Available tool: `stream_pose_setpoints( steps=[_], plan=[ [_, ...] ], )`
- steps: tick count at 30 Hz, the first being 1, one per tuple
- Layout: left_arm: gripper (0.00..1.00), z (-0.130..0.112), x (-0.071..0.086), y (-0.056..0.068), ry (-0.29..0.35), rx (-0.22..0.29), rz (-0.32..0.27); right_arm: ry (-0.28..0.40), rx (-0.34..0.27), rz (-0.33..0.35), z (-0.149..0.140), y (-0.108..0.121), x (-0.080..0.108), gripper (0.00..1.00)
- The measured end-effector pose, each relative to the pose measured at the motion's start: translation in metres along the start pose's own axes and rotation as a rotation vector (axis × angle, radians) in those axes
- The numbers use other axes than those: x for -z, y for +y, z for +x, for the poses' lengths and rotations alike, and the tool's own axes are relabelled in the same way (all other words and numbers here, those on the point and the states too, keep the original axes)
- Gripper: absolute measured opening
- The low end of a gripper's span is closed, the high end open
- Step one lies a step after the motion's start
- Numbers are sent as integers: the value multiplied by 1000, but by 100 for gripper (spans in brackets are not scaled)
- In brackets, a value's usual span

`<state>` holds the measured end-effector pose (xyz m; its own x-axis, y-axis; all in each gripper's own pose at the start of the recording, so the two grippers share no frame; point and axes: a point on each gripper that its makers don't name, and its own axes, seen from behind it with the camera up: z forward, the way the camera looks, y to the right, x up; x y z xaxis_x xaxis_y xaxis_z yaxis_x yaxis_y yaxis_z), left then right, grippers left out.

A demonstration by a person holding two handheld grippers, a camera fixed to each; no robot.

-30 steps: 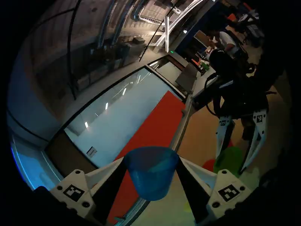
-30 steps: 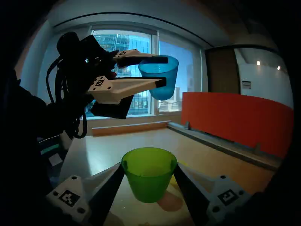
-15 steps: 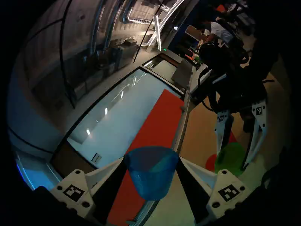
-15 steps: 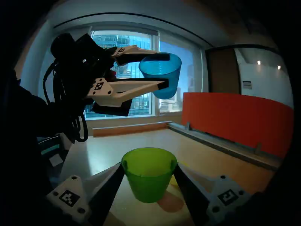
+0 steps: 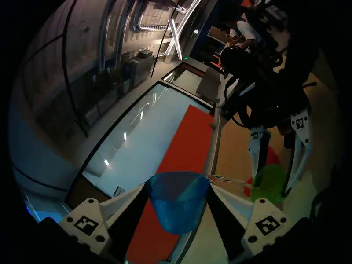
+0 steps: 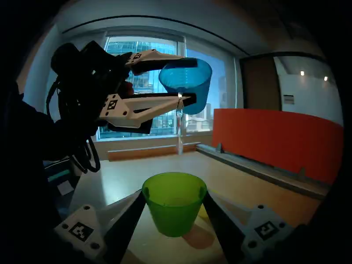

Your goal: Pour water

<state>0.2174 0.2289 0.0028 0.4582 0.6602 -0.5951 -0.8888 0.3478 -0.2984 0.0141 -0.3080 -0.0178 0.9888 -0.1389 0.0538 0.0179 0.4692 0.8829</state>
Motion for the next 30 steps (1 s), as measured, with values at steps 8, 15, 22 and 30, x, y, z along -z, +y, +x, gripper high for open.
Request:
stream_pose_setpoints(
  steps=[8,15,22,30],
  plan=[
    [88,3,-1,1,1,-39,1,1,0,0,0,1,-1,91],
    [88,3,-1,0,3,-66,5,3,-2,1,1,1,0,91],
    [88,4,0,1,2,-92,8,3,-1,1,1,0,0,91],
    [88,4,2,1,1,-117,13,8,-2,0,3,0,1,91]
  ],
)
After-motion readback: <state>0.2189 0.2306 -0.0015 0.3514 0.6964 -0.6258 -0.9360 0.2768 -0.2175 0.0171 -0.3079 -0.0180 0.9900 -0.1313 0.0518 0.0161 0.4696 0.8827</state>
